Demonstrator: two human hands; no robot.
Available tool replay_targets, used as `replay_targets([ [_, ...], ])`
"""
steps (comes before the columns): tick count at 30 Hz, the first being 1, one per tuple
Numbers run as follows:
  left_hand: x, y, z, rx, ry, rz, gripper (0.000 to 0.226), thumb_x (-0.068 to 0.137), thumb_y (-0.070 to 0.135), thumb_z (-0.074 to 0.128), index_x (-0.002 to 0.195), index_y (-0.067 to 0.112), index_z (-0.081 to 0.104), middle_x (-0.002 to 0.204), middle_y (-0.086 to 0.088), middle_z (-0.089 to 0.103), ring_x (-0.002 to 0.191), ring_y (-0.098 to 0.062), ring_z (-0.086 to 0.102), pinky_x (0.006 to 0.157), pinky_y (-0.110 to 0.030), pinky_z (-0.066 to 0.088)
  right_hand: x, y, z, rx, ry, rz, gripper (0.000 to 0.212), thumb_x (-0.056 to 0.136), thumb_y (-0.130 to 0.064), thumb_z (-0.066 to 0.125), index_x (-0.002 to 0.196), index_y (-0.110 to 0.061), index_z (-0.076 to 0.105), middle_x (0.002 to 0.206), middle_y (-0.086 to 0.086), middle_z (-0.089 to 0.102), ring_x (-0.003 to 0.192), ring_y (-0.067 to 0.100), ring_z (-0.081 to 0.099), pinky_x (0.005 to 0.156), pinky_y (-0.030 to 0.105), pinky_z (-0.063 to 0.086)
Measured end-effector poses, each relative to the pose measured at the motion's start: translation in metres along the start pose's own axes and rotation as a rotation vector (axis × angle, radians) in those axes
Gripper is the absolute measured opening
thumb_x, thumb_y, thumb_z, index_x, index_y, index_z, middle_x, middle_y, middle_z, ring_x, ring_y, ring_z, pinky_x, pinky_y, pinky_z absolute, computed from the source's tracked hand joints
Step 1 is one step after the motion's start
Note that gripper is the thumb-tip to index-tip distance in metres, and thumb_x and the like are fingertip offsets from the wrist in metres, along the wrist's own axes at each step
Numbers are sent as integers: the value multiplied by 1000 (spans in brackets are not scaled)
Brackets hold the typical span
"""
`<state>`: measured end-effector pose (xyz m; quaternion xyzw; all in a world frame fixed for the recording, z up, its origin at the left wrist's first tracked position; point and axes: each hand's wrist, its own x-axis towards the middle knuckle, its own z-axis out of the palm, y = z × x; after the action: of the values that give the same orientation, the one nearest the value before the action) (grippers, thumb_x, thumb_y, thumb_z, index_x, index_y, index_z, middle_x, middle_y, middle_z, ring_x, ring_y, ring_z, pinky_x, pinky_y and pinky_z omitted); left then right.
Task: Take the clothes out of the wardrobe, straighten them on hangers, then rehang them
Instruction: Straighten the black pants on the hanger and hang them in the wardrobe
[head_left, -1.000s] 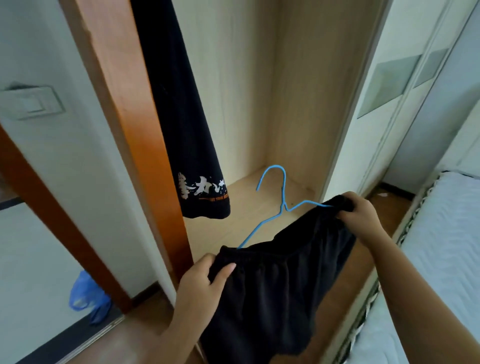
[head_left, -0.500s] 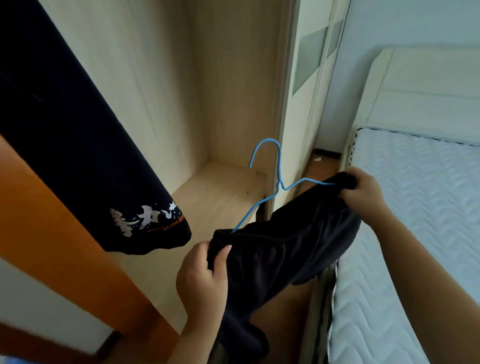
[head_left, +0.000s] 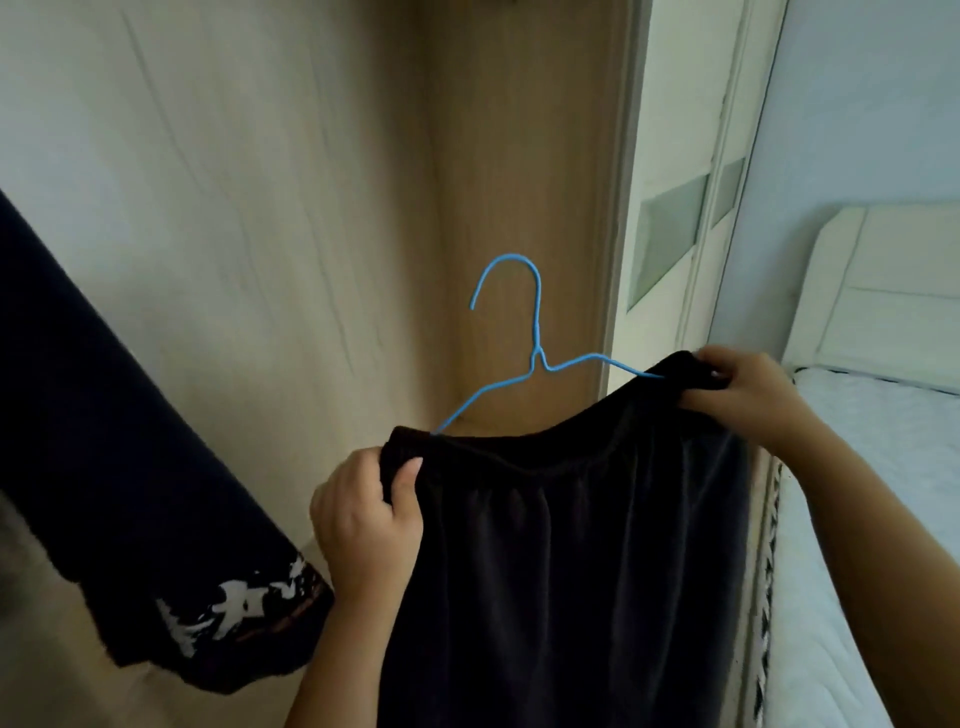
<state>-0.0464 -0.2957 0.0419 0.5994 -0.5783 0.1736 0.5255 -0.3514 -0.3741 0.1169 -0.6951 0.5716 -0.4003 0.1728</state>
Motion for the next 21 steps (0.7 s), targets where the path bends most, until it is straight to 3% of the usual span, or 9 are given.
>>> replay_targets([
  [2, 34, 0, 15, 20, 39, -6, 41, 84, 36, 45, 73, -1, 58, 60, -14, 62, 52, -33, 58, 55, -36, 44, 27, -4, -13, 41, -32, -59, 26, 72, -8, 72, 66, -30, 61, 51, -17, 62, 52, -4, 54, 52, 7, 39],
  [4, 67, 0, 30, 15, 73, -38, 41, 81, 34, 43, 74, -3, 58, 61, -17, 62, 55, -36, 58, 58, -37, 43, 49, -5, -21, 86, -30, -108, 22, 73, -10, 73, 69, -30, 64, 57, -17, 65, 55, -5, 55, 53, 6, 40],
  [6, 100, 0, 44, 15, 112, -64, 44, 82, 36, 43, 76, -5, 58, 65, -20, 63, 60, -39, 58, 60, -39, 42, 70, -6, -23, 136, -16, -160, 21, 74, -11, 72, 69, -29, 66, 62, 0, 67, 57, 0, 55, 54, 12, 41],
  [9, 146, -6, 60, 47, 136, -125, 28, 88, 21, 53, 84, -6, 57, 78, -25, 64, 75, -42, 58, 70, -43, 43, 103, -14, -18, 220, -47, -219, 6, 78, -12, 69, 79, -17, 70, 75, 15, 70, 64, 8, 59, 65, 29, 50],
  [11, 175, -14, 63, 85, 154, -168, 23, 90, 16, 53, 90, -7, 56, 87, -27, 63, 86, -44, 56, 80, -46, 41, 124, -28, -13, 257, -94, -256, 6, 80, -12, 66, 86, -10, 68, 85, 20, 70, 72, 18, 63, 74, 38, 51],
  [14, 211, -24, 57, 171, 160, -209, 28, 91, 16, 50, 98, -11, 54, 99, -31, 58, 98, -46, 52, 87, -48, 38, 147, -55, -1, 531, -172, -232, 11, 81, -4, 62, 92, -2, 66, 89, 21, 69, 78, 26, 63, 81, 41, 51],
  [18, 236, -22, 27, 226, 162, -164, 36, 91, 21, 51, 116, -5, 50, 118, -27, 52, 114, -40, 44, 98, -44, 33, 169, -91, 22, 843, -178, -161, 4, 79, -1, 64, 77, -5, 64, 59, 1, 69, 54, 14, 64, 56, 23, 54],
  [21, 240, -4, -9, 308, 231, 3, 49, 88, 37, 48, 121, 1, 49, 122, -20, 52, 117, -35, 44, 99, -44, 35, 181, -126, 39, 970, -192, -155, 9, 80, -2, 63, 73, -8, 64, 53, 0, 68, 47, 10, 63, 48, 20, 53],
])
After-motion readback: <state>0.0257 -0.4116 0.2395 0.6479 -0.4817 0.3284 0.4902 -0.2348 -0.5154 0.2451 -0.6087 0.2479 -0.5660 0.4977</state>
